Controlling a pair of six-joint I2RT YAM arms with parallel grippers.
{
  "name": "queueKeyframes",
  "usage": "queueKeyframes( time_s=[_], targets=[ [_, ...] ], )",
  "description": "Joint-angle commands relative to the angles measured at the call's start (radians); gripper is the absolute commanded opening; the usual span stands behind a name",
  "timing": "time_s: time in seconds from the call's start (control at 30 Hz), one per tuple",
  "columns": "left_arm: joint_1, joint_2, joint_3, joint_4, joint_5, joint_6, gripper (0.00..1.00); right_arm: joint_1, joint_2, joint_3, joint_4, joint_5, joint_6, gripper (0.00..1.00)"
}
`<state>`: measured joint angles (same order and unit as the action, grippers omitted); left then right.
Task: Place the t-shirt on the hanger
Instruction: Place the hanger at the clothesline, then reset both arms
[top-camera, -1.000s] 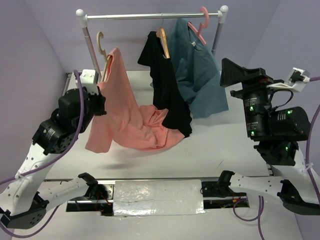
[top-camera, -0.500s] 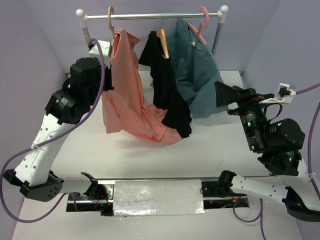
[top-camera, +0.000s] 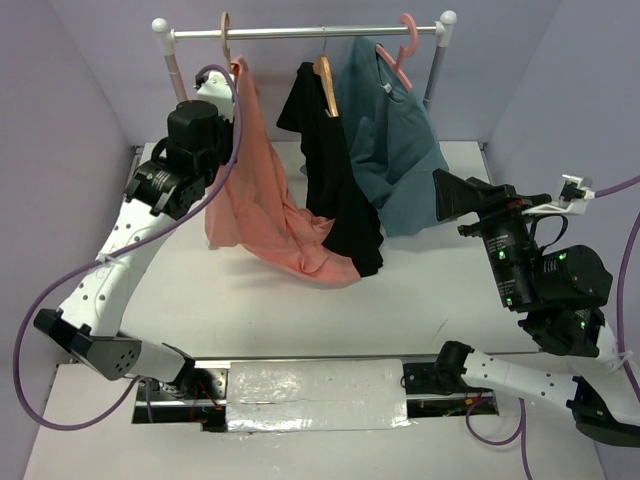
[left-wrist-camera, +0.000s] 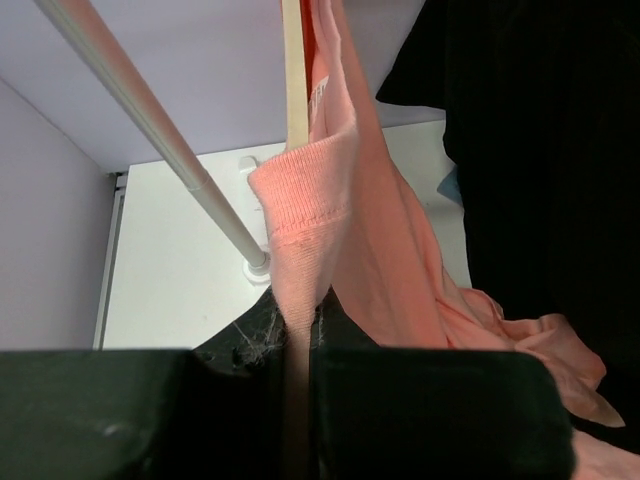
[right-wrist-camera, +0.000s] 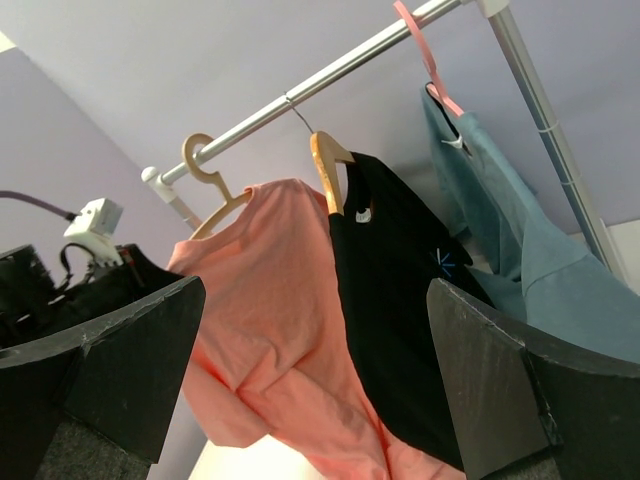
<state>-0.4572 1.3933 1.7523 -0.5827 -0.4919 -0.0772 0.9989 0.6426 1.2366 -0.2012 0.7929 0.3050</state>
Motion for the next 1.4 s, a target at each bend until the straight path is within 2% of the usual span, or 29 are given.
queueKeyframes(
  time_s=[0.0,0.13,0.27,0.3,0.33,0.4,0.43,0.47,0.5,0.57,0.67,0.73,0.83,0.93,1.1,1.17,1.2,1.23,1.37],
  targets=[
    [0.023,0.004,0.035,0.181,0.025,0.033,0.00,0.007,0.003,-0.003,0.031,0.008,-0.009,1.00],
    [0.025,-0.029,-0.052,0.240,0.079,0.008,0.00,0.007,0.003,-0.014,0.042,0.000,-0.007,1.00],
    [0.025,-0.051,-0.120,0.259,0.064,-0.012,0.00,0.006,0.012,-0.008,0.033,-0.001,-0.007,1.00],
    [0.025,-0.044,-0.113,0.245,0.061,-0.012,0.31,0.007,0.014,-0.008,0.034,-0.003,-0.007,1.00],
    [0.025,-0.039,-0.103,0.232,0.055,-0.022,0.46,0.007,0.012,-0.008,0.034,-0.004,-0.007,1.00],
    [0.026,-0.031,-0.068,0.190,0.047,-0.026,0.62,0.007,0.015,-0.006,0.029,-0.004,-0.006,1.00],
    [0.026,-0.031,-0.057,0.179,0.046,-0.027,0.86,0.006,0.015,-0.003,0.022,-0.009,-0.003,1.00],
    [0.025,-0.031,-0.034,0.155,0.038,-0.027,0.97,0.007,0.015,-0.003,0.022,-0.011,-0.001,1.00],
    [0.025,-0.031,-0.018,0.135,0.018,-0.026,1.00,0.006,0.015,-0.003,0.019,-0.012,0.000,1.00],
    [0.025,-0.024,0.060,0.078,-0.003,-0.024,1.00,0.014,0.020,0.003,-0.006,-0.015,0.008,1.00],
    [-0.012,-0.019,0.163,-0.090,-0.043,-0.015,0.99,0.024,0.037,0.020,-0.088,-0.023,0.012,1.00],
    [-0.049,-0.042,0.170,-0.146,-0.179,-0.009,1.00,0.024,0.032,-0.017,-0.139,-0.018,0.026,1.00],
    [-0.124,-0.103,0.112,-0.126,-0.222,-0.018,1.00,0.027,-0.003,-0.123,-0.162,-0.058,0.065,1.00],
    [-0.216,-0.189,0.009,-0.092,-0.118,-0.086,0.99,0.027,-0.038,-0.206,-0.219,-0.121,0.140,1.00],
    [-0.464,-0.350,-0.440,0.134,-0.047,-0.203,0.99,0.027,-0.073,-0.264,-0.349,-0.086,0.259,1.00],
    [-0.498,-0.405,-0.555,0.243,0.022,-0.225,0.99,0.027,-0.084,-0.287,-0.368,-0.080,0.284,1.00],
    [-0.514,-0.425,-0.668,0.383,0.059,-0.234,1.00,0.027,-0.089,-0.292,-0.366,-0.104,0.275,1.00],
    [-0.521,-0.463,-0.712,0.441,0.116,-0.245,0.99,0.030,-0.087,-0.293,-0.371,-0.121,0.272,1.00],
    [-0.526,-0.523,-0.852,0.575,0.185,-0.259,1.00,0.029,-0.072,-0.301,-0.406,-0.073,0.309,1.00]
  ],
)
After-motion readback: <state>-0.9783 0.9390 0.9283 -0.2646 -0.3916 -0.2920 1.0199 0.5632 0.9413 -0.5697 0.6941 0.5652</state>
